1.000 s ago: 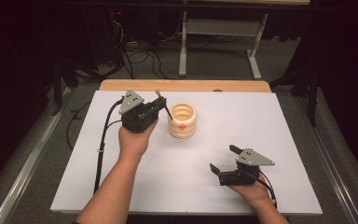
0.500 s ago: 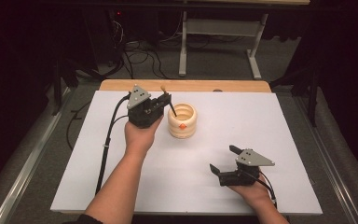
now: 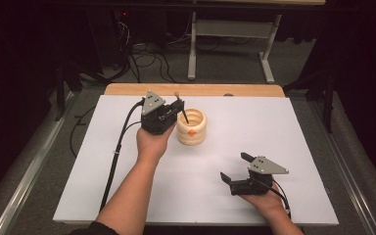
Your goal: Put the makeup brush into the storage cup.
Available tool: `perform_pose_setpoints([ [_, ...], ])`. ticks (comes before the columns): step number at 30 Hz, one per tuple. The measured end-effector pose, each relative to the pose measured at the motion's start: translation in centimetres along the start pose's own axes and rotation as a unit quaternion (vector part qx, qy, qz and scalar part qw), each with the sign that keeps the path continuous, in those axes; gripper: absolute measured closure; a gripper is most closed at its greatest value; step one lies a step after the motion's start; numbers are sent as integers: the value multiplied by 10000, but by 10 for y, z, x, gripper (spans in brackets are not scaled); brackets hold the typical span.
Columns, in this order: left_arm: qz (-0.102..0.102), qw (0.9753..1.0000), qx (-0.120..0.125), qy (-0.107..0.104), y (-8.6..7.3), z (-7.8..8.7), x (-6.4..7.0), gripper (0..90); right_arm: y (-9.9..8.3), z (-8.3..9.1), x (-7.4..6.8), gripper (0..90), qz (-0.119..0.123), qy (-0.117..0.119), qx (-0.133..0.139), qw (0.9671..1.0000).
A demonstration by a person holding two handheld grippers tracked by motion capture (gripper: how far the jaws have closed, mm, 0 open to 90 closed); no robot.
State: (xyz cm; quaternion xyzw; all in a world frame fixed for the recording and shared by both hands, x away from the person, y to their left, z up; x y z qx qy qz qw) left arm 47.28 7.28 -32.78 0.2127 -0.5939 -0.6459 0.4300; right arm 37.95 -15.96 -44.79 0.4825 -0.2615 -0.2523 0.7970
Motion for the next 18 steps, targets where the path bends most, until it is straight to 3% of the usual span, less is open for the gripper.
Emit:
perform_pose_setpoints([
  [7, -125, 9999, -48, 1, -6, -5, 4, 838, 0, 0, 0, 19, 11, 23, -5, 10000],
  [18, -89, 9998, -176, 17, -20, -12, 2, 838, 0, 0, 0, 19, -21, 8, 3, 10000],
])
Point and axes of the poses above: each handheld gripper's, and its own axes: z roughly backward along the jaws, y roughly out of its top, x roughly to its right, the point moved 7 cm from there along -z, roughly forward along the jaws, and after that the axes turned 9 degrees about z, right-handed, at the moved point
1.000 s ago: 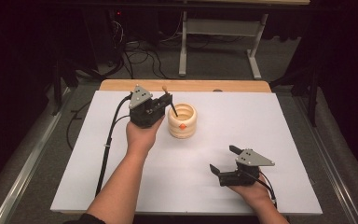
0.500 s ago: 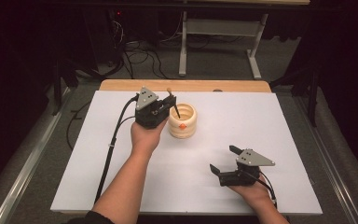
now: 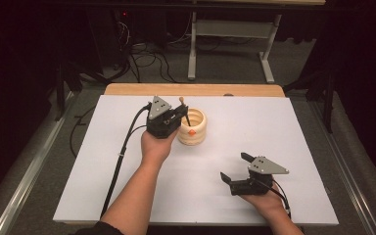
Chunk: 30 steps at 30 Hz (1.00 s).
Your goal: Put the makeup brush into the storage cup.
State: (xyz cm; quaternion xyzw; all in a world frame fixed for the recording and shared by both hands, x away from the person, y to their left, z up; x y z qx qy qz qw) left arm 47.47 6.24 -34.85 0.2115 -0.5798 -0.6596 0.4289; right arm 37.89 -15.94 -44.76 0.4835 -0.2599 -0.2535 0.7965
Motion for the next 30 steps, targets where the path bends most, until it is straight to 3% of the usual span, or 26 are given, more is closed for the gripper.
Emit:
perform_pose_setpoints([
  [11, -7, 10000, -81, 55, -11, -5, -1, 837, 0, 0, 0, 19, 42, -7, -4, 10000],
  [16, -109, 9997, -191, 95, -18, -7, -2, 837, -1, 0, 0, 20, 50, -9, -33, 10000],
  [30, -101, 9995, -232, 162, -21, -8, -4, 821, -1, -1, -1, 22, 62, 10, -42, 10000],
])
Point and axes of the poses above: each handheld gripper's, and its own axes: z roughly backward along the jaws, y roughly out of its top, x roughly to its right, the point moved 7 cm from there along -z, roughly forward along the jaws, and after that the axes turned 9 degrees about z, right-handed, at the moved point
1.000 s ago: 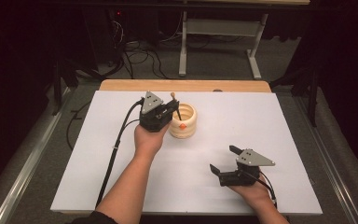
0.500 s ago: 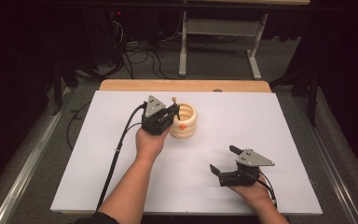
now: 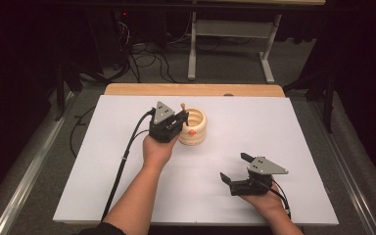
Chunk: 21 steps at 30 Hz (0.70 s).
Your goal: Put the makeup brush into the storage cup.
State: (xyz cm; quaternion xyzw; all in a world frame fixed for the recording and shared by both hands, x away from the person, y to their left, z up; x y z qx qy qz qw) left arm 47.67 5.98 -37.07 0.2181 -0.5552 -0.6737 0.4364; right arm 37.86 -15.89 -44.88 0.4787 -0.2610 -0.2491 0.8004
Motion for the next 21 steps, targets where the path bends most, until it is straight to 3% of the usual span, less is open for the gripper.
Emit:
perform_pose_setpoints([
  [2, -30, 10000, -25, -12, -1, 0, 0, 683, 0, 0, 0, 23, 0, 2, 3, 10000],
  [5, 162, 9998, -48, -99, 0, -1, -1, 421, 0, 0, 0, 25, 14, -24, -17, 10000],
  [8, 288, 9995, -79, -130, 0, -1, -2, 298, -1, -1, 0, 25, 1, -18, -42, 10000],
  [16, 324, 9995, -64, 34, 2, 1, -4, 161, -1, -1, 0, 25, 10, -28, -51, 10000],
  [21, 331, 9994, -86, 67, 2, 2, -5, 132, -1, -1, 0, 25, 10, -29, -57, 10000],
])
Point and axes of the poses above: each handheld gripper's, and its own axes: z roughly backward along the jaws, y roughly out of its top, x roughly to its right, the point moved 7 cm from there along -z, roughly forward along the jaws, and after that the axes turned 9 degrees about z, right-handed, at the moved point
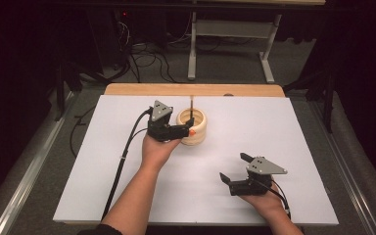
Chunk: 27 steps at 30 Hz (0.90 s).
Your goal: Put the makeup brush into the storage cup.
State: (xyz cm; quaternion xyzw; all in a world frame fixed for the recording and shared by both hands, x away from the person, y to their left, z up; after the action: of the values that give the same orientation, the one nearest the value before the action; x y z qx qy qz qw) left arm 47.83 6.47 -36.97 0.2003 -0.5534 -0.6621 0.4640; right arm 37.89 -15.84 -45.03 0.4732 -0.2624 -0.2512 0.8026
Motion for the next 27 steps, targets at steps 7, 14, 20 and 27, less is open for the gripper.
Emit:
perform_pose_setpoints([
  [7, 20, 10000, -69, 8, -1, 1, -1, 53, 0, 0, 0, 26, 10, -4, 3, 10000],
  [14, 43, 9999, -97, -13, -3, 5, -3, 0, 0, 0, 0, 25, -14, -11, 18, 10000],
  [20, 26, 9999, -111, 19, -5, 10, -6, 0, 0, -1, 0, 25, 27, -10, 19, 10000],
  [27, 41, 9999, -131, 9, -9, 17, -10, 1, 0, -1, 0, 26, 48, -19, -3, 10000],
])
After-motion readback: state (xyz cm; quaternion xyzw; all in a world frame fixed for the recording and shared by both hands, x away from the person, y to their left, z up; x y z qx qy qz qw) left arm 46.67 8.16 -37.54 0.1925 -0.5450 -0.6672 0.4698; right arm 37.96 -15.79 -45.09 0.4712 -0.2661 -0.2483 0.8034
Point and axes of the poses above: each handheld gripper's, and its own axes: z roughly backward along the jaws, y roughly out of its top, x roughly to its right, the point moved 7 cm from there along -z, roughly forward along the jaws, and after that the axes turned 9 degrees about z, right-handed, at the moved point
